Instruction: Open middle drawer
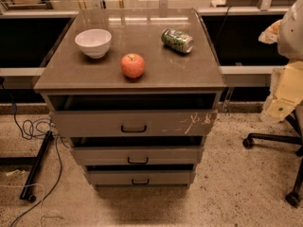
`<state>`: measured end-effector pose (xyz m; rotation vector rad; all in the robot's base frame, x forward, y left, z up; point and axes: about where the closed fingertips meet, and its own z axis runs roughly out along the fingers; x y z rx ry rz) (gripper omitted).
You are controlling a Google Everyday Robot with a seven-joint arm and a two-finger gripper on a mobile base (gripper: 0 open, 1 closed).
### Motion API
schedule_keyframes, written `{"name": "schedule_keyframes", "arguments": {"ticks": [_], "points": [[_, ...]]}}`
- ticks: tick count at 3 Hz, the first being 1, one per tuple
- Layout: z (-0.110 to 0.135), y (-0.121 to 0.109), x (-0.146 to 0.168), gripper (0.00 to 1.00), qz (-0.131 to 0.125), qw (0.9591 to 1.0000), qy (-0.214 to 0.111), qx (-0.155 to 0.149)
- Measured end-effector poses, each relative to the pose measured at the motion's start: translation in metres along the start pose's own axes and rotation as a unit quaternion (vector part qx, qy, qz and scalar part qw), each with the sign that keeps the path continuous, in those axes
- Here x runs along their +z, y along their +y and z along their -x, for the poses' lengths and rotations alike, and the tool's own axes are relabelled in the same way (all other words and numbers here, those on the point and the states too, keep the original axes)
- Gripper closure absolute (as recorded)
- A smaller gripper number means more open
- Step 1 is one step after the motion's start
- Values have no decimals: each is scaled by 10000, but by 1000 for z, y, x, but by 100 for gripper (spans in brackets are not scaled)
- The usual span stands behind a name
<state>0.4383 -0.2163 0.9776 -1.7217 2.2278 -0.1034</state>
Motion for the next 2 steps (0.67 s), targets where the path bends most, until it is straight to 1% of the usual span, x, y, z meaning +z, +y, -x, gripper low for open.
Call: {"name": "schedule_keyframes", "arguments": {"ticks": [1, 2], "points": [[0, 0, 0, 0, 0, 10000, 0, 0], [2, -2, 4, 0, 27, 10000, -77, 24]]}}
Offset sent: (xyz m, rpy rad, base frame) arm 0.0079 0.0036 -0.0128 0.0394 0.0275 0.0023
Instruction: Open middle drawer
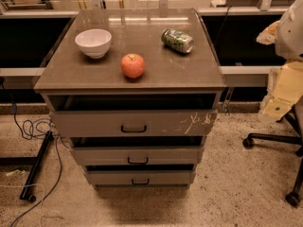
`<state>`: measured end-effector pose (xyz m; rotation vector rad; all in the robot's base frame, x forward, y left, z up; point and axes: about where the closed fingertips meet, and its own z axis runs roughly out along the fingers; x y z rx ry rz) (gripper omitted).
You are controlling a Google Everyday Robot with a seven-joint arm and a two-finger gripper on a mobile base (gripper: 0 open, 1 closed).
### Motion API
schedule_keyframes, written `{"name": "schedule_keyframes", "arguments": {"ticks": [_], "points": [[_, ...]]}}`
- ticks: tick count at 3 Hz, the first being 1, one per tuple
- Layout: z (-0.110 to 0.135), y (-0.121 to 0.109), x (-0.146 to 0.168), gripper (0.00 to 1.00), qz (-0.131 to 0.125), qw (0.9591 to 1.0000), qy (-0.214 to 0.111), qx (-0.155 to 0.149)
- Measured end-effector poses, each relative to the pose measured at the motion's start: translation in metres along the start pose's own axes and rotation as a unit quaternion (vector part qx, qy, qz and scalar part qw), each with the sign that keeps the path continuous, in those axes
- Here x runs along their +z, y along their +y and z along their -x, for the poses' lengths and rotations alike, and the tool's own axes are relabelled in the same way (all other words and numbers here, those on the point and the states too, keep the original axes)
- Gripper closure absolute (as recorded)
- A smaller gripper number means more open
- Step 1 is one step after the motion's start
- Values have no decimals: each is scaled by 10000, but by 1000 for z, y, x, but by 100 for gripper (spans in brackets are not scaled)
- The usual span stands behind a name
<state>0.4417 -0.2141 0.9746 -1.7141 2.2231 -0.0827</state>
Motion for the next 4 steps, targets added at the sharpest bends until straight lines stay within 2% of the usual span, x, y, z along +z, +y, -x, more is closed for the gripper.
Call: {"name": "schedule_keyframes", "arguments": {"ticks": [1, 2, 3, 4], "points": [[5, 3, 20, 0, 88, 9998, -172, 71], [13, 8, 58, 0, 188, 9984, -534, 76], [14, 14, 92, 0, 304, 9953, -914, 82], [6, 27, 129, 0, 487, 9933, -1036, 175]]}}
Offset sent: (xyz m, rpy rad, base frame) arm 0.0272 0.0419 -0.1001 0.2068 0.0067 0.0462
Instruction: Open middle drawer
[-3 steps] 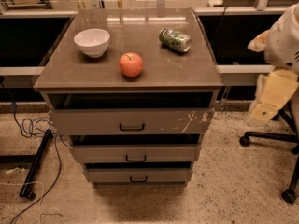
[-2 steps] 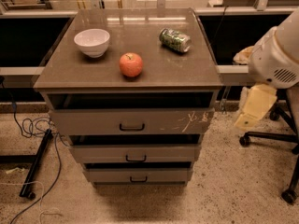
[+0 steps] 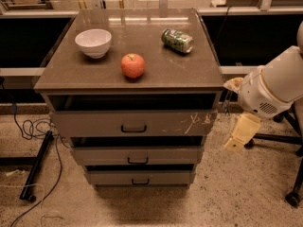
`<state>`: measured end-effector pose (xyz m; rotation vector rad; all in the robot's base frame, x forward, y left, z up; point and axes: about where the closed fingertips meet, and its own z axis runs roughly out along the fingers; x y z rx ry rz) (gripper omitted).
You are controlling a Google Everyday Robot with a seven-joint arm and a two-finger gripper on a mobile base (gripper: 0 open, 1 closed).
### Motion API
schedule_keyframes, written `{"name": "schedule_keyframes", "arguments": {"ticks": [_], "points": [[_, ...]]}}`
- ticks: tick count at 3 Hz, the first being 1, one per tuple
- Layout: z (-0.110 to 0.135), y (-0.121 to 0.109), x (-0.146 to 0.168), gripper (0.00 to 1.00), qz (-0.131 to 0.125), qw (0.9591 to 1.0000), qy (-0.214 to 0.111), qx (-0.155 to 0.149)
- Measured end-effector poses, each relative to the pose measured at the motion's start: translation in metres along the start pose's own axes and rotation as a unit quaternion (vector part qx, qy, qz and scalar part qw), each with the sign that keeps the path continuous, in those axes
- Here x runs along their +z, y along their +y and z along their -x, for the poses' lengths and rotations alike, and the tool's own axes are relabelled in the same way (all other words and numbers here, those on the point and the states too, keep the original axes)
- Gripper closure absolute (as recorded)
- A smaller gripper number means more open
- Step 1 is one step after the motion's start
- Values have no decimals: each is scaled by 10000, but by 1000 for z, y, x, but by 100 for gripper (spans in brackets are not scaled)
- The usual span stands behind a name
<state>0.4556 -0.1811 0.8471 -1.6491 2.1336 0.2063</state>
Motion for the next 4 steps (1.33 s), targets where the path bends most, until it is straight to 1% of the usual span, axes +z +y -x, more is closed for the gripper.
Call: {"name": "schedule_keyframes", "arguments": {"ticks": [1, 2, 3, 4], "points": [[0, 0, 0, 0, 2, 10000, 0, 0], [-1, 7, 28, 0, 236, 9997, -21, 45], [-7, 18, 74, 0, 455, 9989, -13, 143], [-16, 29, 117, 0, 578, 9982, -33, 182]]}}
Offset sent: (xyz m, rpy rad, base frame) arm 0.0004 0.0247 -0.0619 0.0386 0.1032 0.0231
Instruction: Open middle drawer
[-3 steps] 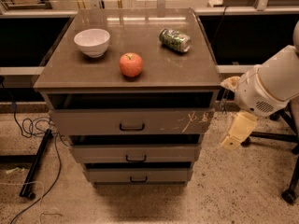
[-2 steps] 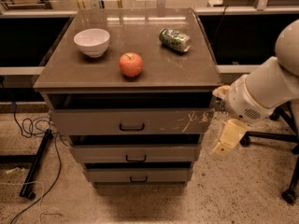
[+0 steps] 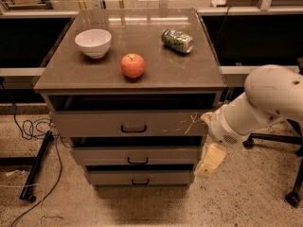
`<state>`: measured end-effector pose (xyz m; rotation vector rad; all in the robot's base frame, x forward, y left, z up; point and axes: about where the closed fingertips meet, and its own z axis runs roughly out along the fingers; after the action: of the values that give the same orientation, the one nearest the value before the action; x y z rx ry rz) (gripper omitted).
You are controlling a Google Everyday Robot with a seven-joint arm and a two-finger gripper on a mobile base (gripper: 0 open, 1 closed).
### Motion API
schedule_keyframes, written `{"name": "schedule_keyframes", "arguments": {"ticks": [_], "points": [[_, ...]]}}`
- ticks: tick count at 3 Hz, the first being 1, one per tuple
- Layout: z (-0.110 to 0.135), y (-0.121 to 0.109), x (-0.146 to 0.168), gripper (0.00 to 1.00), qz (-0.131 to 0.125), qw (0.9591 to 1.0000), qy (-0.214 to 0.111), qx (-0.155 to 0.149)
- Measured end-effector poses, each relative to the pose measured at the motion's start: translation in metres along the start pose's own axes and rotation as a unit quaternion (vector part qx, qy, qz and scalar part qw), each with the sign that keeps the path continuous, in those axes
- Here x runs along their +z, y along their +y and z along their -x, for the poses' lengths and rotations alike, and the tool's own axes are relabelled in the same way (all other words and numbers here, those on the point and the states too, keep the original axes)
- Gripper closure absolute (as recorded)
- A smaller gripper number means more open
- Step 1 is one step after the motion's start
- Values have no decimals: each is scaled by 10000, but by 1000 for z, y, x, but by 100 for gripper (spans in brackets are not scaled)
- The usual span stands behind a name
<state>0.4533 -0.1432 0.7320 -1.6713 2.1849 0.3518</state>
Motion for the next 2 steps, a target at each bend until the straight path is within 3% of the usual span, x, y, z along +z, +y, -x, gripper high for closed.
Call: {"name": "schedule_keyframes", "arguments": {"ticks": [1, 2], "points": [[-10, 6, 29, 0, -82, 9997, -245, -55], [-15, 2, 46, 0, -406, 9974, -431, -420]]}}
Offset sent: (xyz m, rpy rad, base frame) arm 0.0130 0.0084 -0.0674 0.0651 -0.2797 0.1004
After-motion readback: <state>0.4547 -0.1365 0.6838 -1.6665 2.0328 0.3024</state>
